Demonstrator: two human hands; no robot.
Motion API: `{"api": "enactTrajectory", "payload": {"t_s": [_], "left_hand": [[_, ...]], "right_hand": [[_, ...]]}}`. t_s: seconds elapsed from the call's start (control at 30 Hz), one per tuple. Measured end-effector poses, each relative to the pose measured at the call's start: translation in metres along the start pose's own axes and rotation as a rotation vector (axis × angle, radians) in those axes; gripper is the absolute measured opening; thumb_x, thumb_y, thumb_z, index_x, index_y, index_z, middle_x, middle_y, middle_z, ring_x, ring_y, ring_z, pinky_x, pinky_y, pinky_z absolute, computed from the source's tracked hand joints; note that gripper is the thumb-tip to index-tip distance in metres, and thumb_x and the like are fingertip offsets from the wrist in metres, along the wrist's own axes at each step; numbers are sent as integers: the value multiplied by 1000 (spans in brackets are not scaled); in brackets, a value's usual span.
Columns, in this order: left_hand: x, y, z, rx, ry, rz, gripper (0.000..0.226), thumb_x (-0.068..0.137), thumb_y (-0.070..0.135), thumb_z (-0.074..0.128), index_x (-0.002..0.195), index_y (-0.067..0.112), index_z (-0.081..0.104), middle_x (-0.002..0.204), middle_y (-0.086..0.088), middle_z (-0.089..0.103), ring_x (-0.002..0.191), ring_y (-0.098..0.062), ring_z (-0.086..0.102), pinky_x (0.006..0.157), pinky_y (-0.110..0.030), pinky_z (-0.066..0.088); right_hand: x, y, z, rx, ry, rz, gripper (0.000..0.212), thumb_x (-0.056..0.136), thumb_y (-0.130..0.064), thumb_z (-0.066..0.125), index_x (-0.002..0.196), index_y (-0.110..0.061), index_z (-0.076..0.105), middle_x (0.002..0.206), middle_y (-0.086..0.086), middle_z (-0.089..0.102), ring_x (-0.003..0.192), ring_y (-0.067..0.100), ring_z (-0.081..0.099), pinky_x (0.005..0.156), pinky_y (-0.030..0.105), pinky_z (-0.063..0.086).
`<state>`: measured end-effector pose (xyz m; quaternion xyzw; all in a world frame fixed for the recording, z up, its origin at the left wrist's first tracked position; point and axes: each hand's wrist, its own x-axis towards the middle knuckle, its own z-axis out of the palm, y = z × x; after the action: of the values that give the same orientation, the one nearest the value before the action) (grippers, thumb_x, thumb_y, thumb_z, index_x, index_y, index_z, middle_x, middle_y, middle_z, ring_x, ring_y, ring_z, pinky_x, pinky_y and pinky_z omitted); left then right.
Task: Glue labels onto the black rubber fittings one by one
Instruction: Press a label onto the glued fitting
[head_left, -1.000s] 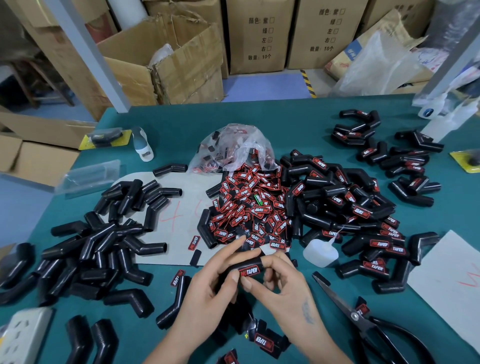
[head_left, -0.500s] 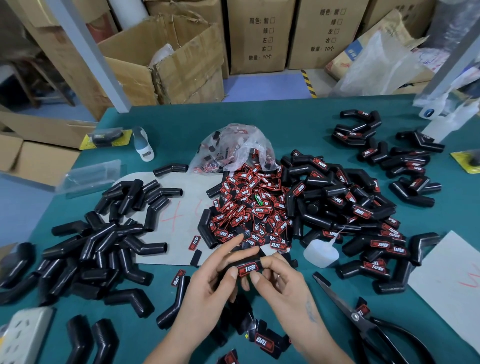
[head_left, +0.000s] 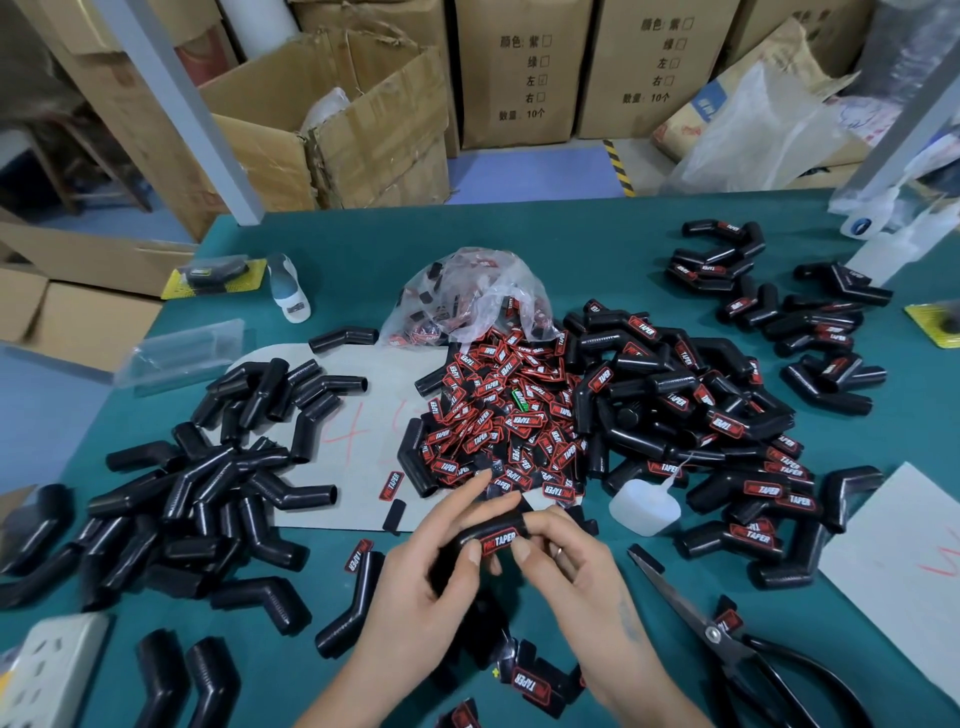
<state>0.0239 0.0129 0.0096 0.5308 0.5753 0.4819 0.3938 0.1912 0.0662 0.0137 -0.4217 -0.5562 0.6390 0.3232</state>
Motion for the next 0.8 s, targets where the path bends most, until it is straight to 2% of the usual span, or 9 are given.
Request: {"api": "enactTrajectory", "payload": {"t_s": [0.07, 0.13, 0.3, 0.37, 0.43, 0.53, 0.67, 0.8], "left_hand": [[-1, 3, 1, 8, -3, 22, 55, 107, 16, 51, 155, 40, 44, 143, 10, 67, 132, -10, 62, 111, -23, 44], [-2, 5, 3, 33, -4, 54, 55, 105, 19, 48, 156, 40, 44, 144, 11, 66, 137, -15, 59, 115, -25, 40], [-2, 4, 4, 85, -6, 92, 61, 103, 14, 48, 158, 40, 41, 145, 14, 64, 138, -11, 57, 115, -19, 39], [-3, 2, 4, 106, -20, 94, 63, 102, 12, 48, 159, 39, 40, 146, 16, 63, 140, -9, 56, 115, -16, 37], [-4, 0, 5, 113, -30, 89, 64, 102, 13, 48, 159, 41, 39, 146, 17, 62, 141, -8, 54, 115, -15, 35], [-4, 0, 5, 114, -23, 98, 65, 101, 12, 49, 159, 41, 39, 145, 17, 63, 140, -8, 55, 115, -15, 35], [-2, 3, 3, 79, -15, 97, 62, 102, 14, 49, 158, 38, 40, 143, 14, 65, 137, -11, 59, 113, -17, 40], [-1, 3, 1, 55, 7, 76, 59, 101, 18, 49, 156, 39, 43, 139, 13, 68, 133, -12, 62, 110, -17, 42]], "right_hand": [[0, 0, -1, 14, -5, 3, 27, 90, -44, 63, 103, -24, 76, 92, -3, 61, 89, 11, 57, 88, 27, 47], [-1, -1, 0, 25, -13, 2, 26, 91, -44, 64, 102, -23, 75, 95, 0, 64, 90, 11, 58, 89, 26, 48], [-2, 1, 1, 35, -30, 6, 25, 91, -47, 71, 102, -24, 74, 92, 10, 66, 88, 26, 56, 88, 35, 49], [-3, 2, 2, 48, -30, 14, 26, 89, -48, 74, 102, -25, 72, 85, 11, 57, 81, 16, 51, 81, 27, 47], [-2, 4, 2, 54, -23, 22, 28, 87, -50, 76, 101, -26, 71, 80, -1, 50, 79, 8, 46, 77, 22, 44], [-1, 8, 2, 45, -7, 27, 34, 86, -53, 77, 103, -24, 71, 79, -6, 47, 79, 6, 46, 76, 23, 43], [0, 7, 1, 8, 0, 1, 30, 88, -49, 73, 104, -23, 74, 89, 9, 59, 82, 11, 50, 80, 26, 45], [2, 5, 2, -53, 78, -32, 26, 86, -50, 71, 98, -29, 77, 83, -4, 55, 77, 7, 51, 74, 19, 42]]}}
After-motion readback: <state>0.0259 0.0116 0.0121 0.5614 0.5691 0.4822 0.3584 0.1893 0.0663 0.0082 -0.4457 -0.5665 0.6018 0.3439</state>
